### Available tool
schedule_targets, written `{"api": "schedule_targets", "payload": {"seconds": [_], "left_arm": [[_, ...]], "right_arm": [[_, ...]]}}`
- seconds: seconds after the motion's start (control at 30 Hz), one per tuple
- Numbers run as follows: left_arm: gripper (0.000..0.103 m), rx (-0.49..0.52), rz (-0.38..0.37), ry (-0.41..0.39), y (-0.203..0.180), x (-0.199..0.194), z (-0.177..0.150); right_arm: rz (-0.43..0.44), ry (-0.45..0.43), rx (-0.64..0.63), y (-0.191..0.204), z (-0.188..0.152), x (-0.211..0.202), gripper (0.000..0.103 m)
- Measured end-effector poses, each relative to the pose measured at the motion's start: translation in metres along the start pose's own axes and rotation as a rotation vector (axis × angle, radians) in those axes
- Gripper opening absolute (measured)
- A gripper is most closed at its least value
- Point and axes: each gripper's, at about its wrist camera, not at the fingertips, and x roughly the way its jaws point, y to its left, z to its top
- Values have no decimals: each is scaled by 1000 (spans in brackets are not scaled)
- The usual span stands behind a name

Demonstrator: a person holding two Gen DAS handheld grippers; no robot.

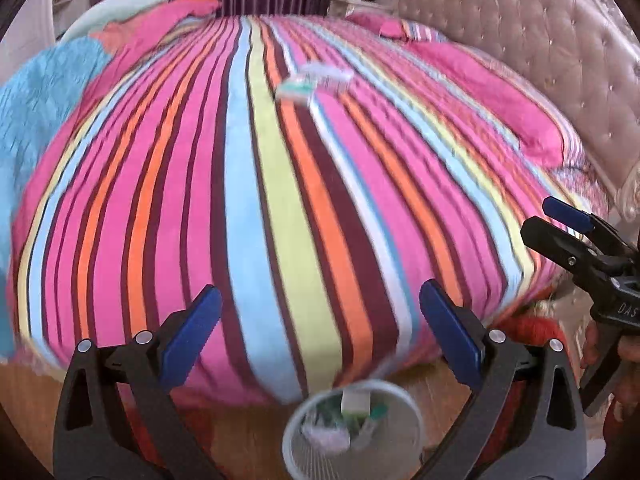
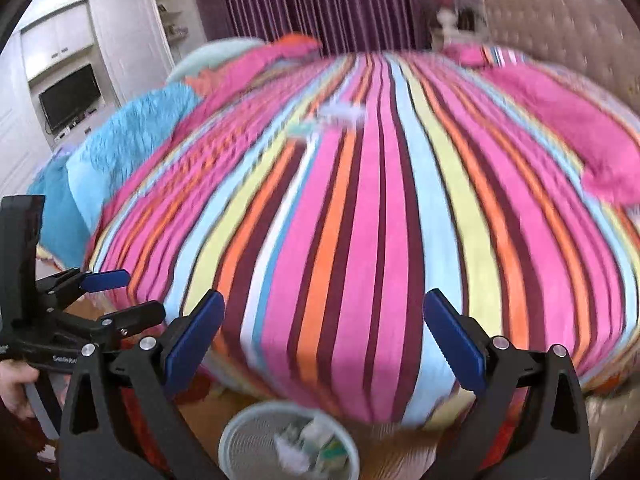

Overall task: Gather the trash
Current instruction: 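Raise both tools back toward the last two boxes on the bed, then grasp the teal-and-pink tissue box with the left tool while the right tool grasps the white printed box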

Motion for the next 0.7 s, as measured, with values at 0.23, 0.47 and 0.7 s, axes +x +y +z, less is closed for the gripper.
{"api": "schedule_targets", "payload": {"seconds": [0.23,0.47,0.7], "left_arm": [[96,-42,-8,-24,13,37,53],[96,-66,-11,-17,30,84,98],[96,-55,-3,12,36,129,136]], "right_arm": [[-83,-111,-82,-8,45,19,95],[-81,-70,-62,-30,80,69,95],[-87,-27,-90,-40,105,109,95]]}}
